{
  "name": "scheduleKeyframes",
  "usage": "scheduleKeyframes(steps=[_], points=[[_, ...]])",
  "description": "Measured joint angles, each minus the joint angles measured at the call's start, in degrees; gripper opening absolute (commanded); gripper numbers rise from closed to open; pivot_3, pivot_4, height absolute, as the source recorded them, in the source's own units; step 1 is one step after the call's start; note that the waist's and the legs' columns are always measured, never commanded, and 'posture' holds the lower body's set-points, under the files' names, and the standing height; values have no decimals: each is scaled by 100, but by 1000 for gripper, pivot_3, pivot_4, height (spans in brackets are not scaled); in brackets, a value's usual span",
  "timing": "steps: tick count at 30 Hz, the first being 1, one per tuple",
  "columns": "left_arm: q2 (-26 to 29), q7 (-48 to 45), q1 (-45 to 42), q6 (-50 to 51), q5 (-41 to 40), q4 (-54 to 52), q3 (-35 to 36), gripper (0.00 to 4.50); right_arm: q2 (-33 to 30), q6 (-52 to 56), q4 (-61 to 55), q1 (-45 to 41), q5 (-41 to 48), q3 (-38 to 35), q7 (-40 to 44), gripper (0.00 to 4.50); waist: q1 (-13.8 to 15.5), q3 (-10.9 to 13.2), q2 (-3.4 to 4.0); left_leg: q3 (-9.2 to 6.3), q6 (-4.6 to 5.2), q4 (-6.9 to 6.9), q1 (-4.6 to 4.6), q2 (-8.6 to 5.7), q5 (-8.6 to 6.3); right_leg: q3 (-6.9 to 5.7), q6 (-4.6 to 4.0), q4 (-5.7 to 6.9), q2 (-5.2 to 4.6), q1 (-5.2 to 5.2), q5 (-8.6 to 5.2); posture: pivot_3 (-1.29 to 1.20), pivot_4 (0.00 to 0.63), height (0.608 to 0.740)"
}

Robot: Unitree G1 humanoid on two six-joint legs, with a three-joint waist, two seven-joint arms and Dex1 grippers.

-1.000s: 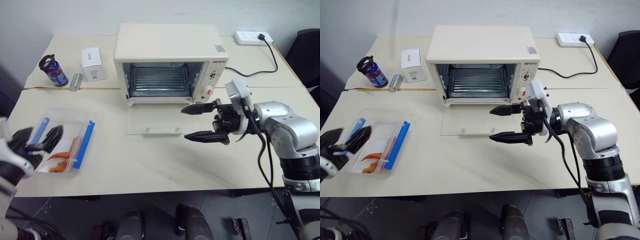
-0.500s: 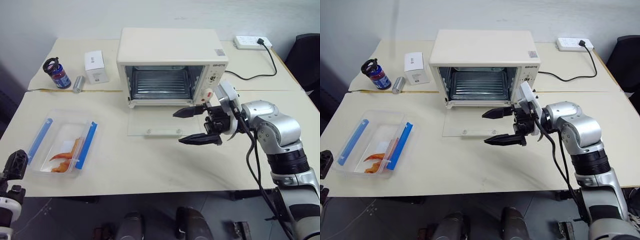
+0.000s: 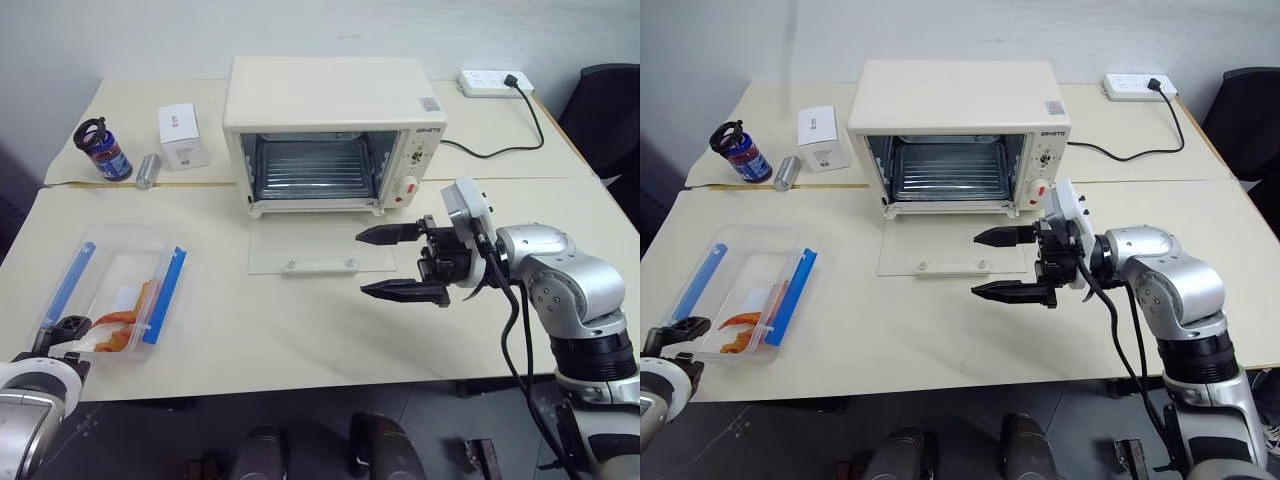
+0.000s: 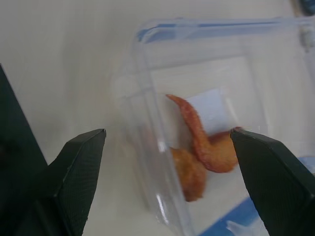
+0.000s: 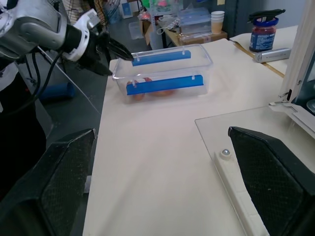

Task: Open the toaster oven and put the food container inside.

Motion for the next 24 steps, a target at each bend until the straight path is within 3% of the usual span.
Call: scheduleKeyframes(steps=[13, 18, 24], points=[[485, 64, -326, 303, -48, 1030, -181, 196, -253, 229, -262, 90, 339, -292, -353, 4500, -10, 0, 0, 3, 0, -10, 1, 2, -1, -3, 0, -3, 1, -3, 0, 0, 150, 740], [735, -229, -320, 813, -72, 1314, -66, 18, -390, 557, -282, 118, 630, -419, -465, 4500, 1, 0, 0, 1, 0, -11, 2, 2, -1, -6, -2, -3, -1, -3, -1, 0, 150, 740], [2096, -1640, -810, 2427, -40, 2654, 262, 18, -669, 710, -539, 506, 864, -775, -587, 4500, 21, 3, -2, -2, -12, -28, -2, 5, 6, -26, -11, -2, 7, -9, -7, 0, 150, 740]])
